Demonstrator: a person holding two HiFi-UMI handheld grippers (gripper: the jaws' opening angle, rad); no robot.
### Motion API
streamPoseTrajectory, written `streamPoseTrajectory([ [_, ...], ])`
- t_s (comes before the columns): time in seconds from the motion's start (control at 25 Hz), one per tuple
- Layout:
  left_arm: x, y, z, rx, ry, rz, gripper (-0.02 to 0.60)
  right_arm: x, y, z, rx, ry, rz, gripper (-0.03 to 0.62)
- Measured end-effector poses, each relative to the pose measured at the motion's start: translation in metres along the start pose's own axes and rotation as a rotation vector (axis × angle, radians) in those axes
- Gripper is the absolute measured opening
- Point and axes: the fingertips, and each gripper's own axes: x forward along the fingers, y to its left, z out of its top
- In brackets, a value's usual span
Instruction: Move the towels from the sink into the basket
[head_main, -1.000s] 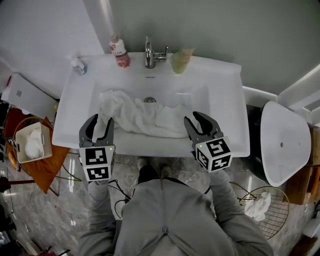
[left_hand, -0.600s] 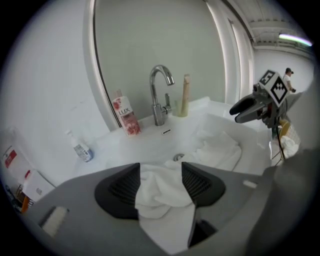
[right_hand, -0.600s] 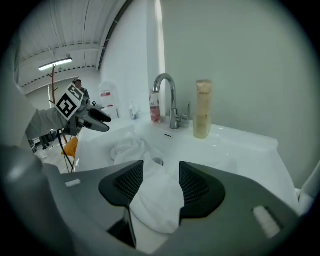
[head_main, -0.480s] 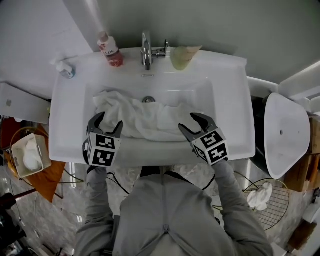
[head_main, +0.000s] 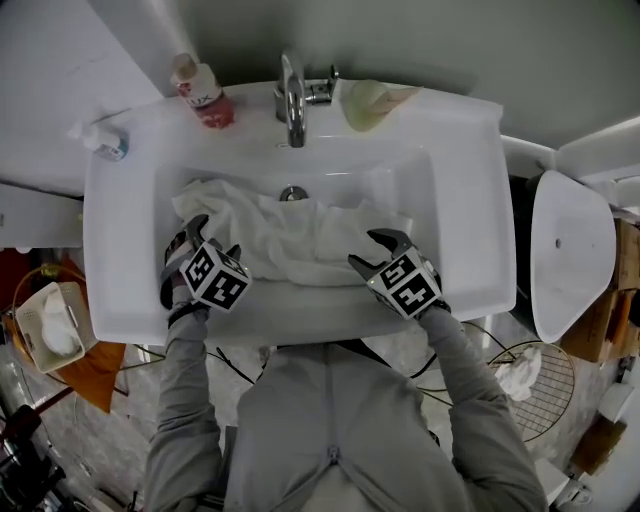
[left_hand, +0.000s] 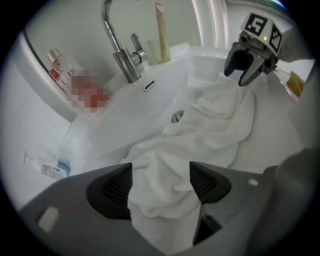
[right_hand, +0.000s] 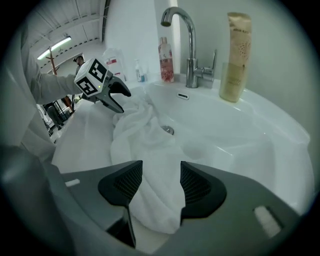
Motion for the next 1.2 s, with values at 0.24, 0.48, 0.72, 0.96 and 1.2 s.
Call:
streamPoseTrajectory([
  [0.24, 0.037, -0.008, -0.011, 0.062, 0.067, -0.078, 0.397, 0.024, 0.001, -0.02, 0.017, 0.108, 0.049, 0.237],
  [0.48, 0.061, -0.015, -0.018, 0.087, 0.11, -0.141, 0.405, 0.045, 0.0, -0.045, 0.015, 0.226, 0.096, 0.244],
  [0.72, 0.078, -0.018, -0.023, 0.075, 0.139, -0.2, 0.41, 0.068, 0.004, -0.059, -0.033, 0.336, 0.147, 0.247],
  [0.96, 0.083, -0.021, -0.021, 0.07, 0.144, -0.258, 0.41, 0.077, 0.001, -0.061, -0.056, 0.396, 0.172, 0.25],
  [1.2, 0.084, -0.023, -0.021, 0.058, 0.144, -0.304, 0.41, 0.079, 0.001, -0.061, -0.058, 0.403, 0.167, 0.252],
])
